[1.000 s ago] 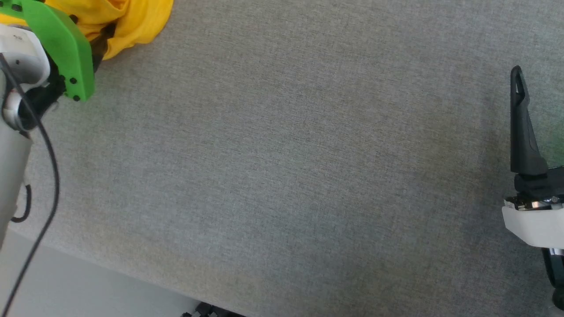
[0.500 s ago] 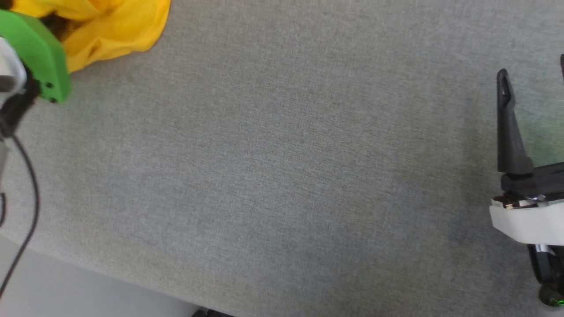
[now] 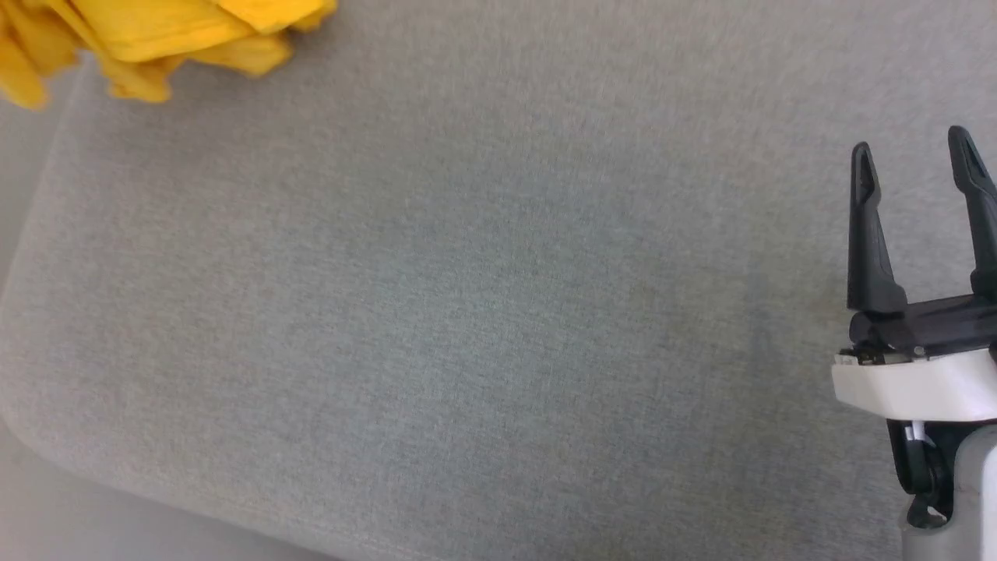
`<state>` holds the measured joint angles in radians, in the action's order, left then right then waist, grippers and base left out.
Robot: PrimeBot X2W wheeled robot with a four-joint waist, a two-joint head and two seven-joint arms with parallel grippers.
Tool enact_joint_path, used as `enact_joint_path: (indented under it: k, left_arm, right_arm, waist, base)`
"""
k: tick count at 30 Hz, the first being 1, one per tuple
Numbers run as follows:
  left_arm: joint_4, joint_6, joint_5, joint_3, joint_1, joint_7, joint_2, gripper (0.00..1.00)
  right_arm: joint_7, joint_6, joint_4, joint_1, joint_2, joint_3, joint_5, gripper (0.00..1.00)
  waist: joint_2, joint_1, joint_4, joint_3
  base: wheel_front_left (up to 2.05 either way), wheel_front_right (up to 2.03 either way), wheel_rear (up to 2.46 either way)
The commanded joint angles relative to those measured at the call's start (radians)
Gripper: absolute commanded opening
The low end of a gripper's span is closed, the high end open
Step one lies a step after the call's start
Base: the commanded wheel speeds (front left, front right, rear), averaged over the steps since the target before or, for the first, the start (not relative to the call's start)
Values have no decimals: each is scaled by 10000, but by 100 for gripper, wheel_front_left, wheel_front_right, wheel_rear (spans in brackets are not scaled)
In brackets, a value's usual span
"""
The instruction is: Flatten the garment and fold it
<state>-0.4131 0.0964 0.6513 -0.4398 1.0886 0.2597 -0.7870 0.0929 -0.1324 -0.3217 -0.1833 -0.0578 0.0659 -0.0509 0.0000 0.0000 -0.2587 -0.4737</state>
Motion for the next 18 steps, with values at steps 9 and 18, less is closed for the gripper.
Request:
enact_joint_path:
  k: [9, 18]
  left_arm:
    - [744, -290, 62, -77, 1142, 583, 392, 0]
    - [1143, -581, 185, -261, 2284, 772, 1549, 0]
  right_arm:
    - [510, 17, 668, 522, 72, 532, 571, 100]
    - [690, 17, 928, 955, 74, 1102, 936, 100]
  waist:
    - [0, 0, 454, 2404]
    - [0, 0, 875, 3414]
  base:
    - [0, 0, 0]
    - [0, 0, 0]
